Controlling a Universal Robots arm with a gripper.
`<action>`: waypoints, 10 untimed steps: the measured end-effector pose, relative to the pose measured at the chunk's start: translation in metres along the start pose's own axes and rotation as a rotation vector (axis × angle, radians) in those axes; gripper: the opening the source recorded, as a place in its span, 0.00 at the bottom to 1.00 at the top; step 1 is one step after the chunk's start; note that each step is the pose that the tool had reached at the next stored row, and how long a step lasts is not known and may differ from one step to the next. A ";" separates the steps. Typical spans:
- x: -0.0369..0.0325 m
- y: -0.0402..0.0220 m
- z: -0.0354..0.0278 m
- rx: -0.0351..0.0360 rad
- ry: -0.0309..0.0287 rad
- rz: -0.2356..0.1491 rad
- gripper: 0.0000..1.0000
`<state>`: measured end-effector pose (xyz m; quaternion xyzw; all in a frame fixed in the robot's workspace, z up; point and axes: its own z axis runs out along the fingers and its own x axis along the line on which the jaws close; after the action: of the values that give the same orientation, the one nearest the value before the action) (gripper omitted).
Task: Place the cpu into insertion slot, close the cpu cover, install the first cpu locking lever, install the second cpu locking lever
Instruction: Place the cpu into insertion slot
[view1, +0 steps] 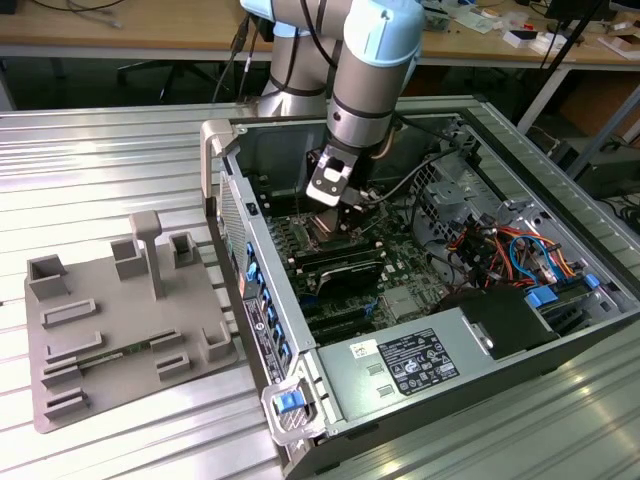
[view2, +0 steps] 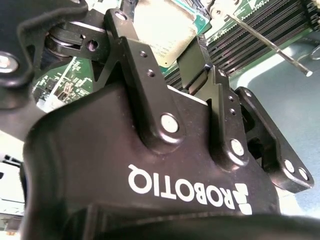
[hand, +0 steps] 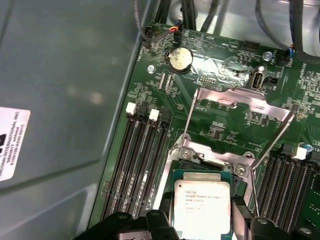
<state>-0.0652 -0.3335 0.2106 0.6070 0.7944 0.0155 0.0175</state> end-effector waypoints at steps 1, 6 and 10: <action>0.0000 0.0000 0.0001 0.0000 -0.0003 0.007 0.55; 0.0000 0.0000 0.0008 0.0004 -0.0023 0.050 0.55; 0.0000 -0.0001 0.0014 0.0008 -0.0042 0.093 0.55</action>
<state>-0.0652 -0.3335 0.2092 0.6433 0.7652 0.0147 0.0182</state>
